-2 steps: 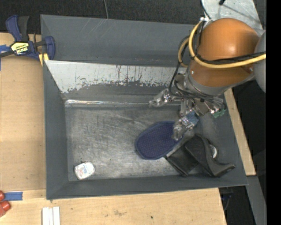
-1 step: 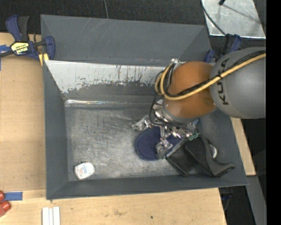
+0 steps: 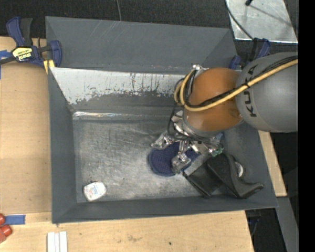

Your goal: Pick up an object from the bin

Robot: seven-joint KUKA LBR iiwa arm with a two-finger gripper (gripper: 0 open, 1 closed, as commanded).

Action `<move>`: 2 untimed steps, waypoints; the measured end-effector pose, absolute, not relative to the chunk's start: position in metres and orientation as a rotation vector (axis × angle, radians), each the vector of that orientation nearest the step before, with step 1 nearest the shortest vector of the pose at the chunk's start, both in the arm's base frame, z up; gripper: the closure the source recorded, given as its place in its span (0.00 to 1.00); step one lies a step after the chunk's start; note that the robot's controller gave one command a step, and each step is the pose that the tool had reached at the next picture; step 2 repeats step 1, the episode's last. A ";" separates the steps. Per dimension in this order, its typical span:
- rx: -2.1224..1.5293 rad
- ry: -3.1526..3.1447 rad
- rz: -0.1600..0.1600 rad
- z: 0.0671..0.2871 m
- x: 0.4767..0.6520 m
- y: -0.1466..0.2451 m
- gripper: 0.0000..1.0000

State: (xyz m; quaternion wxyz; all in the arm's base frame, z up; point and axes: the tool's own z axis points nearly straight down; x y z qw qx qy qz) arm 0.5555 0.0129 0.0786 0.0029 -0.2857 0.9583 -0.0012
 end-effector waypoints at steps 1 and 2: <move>-1.153 2.910 -0.008 0.256 0.543 -0.015 1.00; -1.153 2.910 -0.008 0.256 0.543 -0.015 1.00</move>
Offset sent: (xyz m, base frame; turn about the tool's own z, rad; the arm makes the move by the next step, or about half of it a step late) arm -0.0146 -0.0264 0.1721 -0.1781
